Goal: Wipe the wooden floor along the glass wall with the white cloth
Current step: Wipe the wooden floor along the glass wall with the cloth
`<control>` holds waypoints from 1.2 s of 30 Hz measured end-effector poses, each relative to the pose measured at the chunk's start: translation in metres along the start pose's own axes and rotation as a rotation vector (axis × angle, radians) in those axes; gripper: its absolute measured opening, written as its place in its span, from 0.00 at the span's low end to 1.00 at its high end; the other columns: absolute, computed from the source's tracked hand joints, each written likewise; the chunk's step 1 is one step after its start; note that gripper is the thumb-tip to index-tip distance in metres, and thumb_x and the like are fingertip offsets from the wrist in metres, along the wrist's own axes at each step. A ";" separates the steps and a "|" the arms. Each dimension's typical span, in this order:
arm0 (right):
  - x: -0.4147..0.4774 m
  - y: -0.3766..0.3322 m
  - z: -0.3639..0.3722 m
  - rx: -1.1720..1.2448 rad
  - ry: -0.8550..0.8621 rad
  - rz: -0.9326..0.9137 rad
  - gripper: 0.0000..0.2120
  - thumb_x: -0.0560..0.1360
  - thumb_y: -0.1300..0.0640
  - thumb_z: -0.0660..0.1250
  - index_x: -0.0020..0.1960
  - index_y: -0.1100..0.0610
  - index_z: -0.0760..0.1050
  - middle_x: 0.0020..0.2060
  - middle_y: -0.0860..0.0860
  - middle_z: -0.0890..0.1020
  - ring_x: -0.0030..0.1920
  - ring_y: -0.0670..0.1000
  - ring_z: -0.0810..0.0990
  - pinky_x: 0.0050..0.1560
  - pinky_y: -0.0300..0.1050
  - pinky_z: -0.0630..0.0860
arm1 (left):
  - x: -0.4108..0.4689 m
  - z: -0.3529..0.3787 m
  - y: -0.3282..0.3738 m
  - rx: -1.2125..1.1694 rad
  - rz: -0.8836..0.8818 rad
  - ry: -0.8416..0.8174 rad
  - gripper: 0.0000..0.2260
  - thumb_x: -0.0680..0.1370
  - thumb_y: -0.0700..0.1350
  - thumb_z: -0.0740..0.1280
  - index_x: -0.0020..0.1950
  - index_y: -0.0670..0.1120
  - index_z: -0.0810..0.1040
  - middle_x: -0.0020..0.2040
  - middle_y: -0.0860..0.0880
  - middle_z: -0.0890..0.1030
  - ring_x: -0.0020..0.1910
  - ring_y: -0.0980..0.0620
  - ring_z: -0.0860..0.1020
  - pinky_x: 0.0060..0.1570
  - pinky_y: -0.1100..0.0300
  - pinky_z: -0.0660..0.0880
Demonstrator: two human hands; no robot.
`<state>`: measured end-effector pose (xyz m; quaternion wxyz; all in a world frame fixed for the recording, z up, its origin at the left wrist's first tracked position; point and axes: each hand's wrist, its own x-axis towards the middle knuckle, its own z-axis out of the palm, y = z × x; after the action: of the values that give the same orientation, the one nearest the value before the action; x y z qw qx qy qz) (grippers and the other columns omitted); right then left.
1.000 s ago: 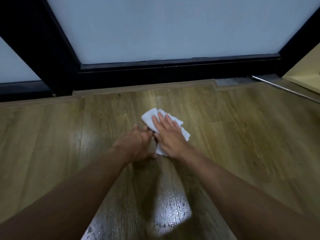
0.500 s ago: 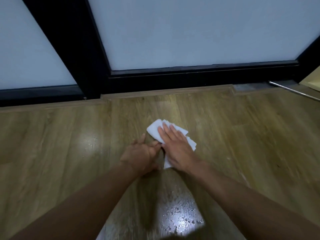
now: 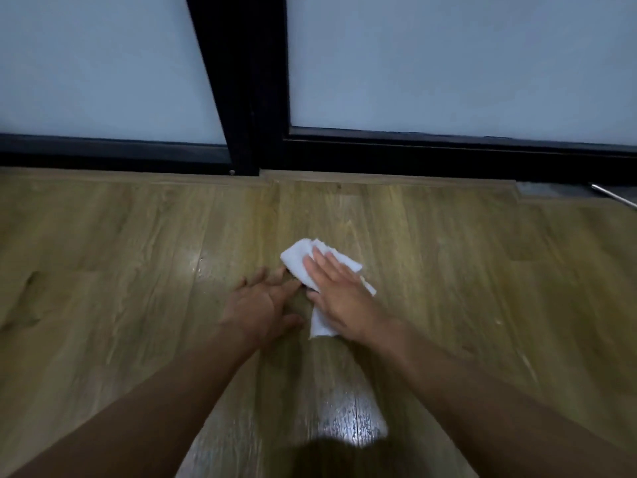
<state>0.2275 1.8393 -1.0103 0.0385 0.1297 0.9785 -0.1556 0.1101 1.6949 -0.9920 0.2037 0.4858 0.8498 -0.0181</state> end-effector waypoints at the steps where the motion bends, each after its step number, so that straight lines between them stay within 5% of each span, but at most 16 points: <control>1: -0.010 0.007 -0.003 0.002 0.008 -0.034 0.26 0.83 0.52 0.52 0.78 0.53 0.46 0.78 0.51 0.46 0.78 0.50 0.44 0.77 0.47 0.45 | -0.008 0.000 -0.010 0.012 -0.027 0.000 0.37 0.73 0.66 0.62 0.76 0.62 0.47 0.79 0.52 0.49 0.77 0.44 0.53 0.73 0.46 0.56; 5: -0.004 0.049 -0.029 0.083 -0.007 0.087 0.28 0.79 0.55 0.62 0.76 0.54 0.57 0.77 0.53 0.56 0.77 0.53 0.55 0.74 0.44 0.53 | -0.033 -0.009 -0.032 0.107 0.024 -0.203 0.42 0.73 0.68 0.61 0.78 0.57 0.41 0.79 0.52 0.41 0.77 0.39 0.45 0.73 0.42 0.53; 9: 0.067 0.033 -0.040 0.203 0.054 0.380 0.29 0.79 0.53 0.61 0.77 0.54 0.55 0.77 0.55 0.55 0.76 0.57 0.54 0.73 0.49 0.54 | -0.028 -0.016 -0.031 0.185 0.073 -0.255 0.43 0.74 0.67 0.60 0.78 0.54 0.38 0.79 0.50 0.38 0.76 0.36 0.43 0.73 0.41 0.53; 14: 0.101 -0.055 0.006 0.130 0.003 0.100 0.27 0.82 0.52 0.55 0.78 0.53 0.50 0.78 0.53 0.50 0.77 0.56 0.47 0.76 0.51 0.46 | -0.031 -0.011 -0.041 0.065 0.119 -0.218 0.41 0.74 0.62 0.65 0.79 0.54 0.45 0.79 0.50 0.41 0.76 0.37 0.42 0.74 0.40 0.45; 17: 0.067 -0.064 0.018 0.144 0.021 -0.123 0.23 0.81 0.57 0.55 0.75 0.56 0.59 0.76 0.54 0.59 0.77 0.54 0.54 0.76 0.49 0.51 | -0.038 -0.011 -0.063 -0.154 0.195 -0.080 0.30 0.77 0.53 0.66 0.77 0.54 0.59 0.79 0.52 0.51 0.78 0.47 0.48 0.75 0.49 0.45; 20: 0.061 -0.042 0.011 0.129 0.043 -0.132 0.21 0.80 0.61 0.56 0.72 0.60 0.65 0.73 0.58 0.64 0.74 0.58 0.61 0.74 0.51 0.56 | -0.049 -0.003 -0.091 -0.202 0.080 0.167 0.22 0.80 0.49 0.59 0.75 0.51 0.64 0.76 0.52 0.63 0.75 0.53 0.60 0.71 0.62 0.54; 26: 0.135 -0.084 0.010 0.043 0.101 0.254 0.25 0.83 0.55 0.51 0.78 0.56 0.49 0.78 0.55 0.50 0.77 0.57 0.47 0.76 0.52 0.46 | -0.050 0.009 -0.112 -0.174 -0.034 0.288 0.20 0.81 0.48 0.56 0.74 0.52 0.64 0.76 0.53 0.63 0.75 0.52 0.59 0.72 0.60 0.53; 33: 0.089 -0.125 0.037 0.018 0.007 -0.208 0.24 0.83 0.50 0.49 0.77 0.51 0.51 0.78 0.49 0.52 0.78 0.49 0.47 0.77 0.49 0.45 | -0.055 0.009 -0.171 -0.339 -0.288 0.514 0.13 0.76 0.40 0.64 0.59 0.42 0.79 0.68 0.43 0.75 0.66 0.42 0.74 0.63 0.48 0.72; 36: 0.100 -0.110 0.033 -0.086 0.063 -0.056 0.24 0.83 0.51 0.50 0.77 0.52 0.53 0.77 0.50 0.56 0.77 0.49 0.52 0.77 0.51 0.44 | -0.067 0.018 -0.189 -0.241 -0.232 0.493 0.15 0.77 0.40 0.64 0.63 0.41 0.77 0.69 0.42 0.73 0.69 0.42 0.71 0.70 0.47 0.65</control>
<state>0.1028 1.7520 -1.0208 0.0091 0.1055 0.9882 -0.1105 -0.0119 1.5365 -1.0156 0.0437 0.3473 0.9196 0.1783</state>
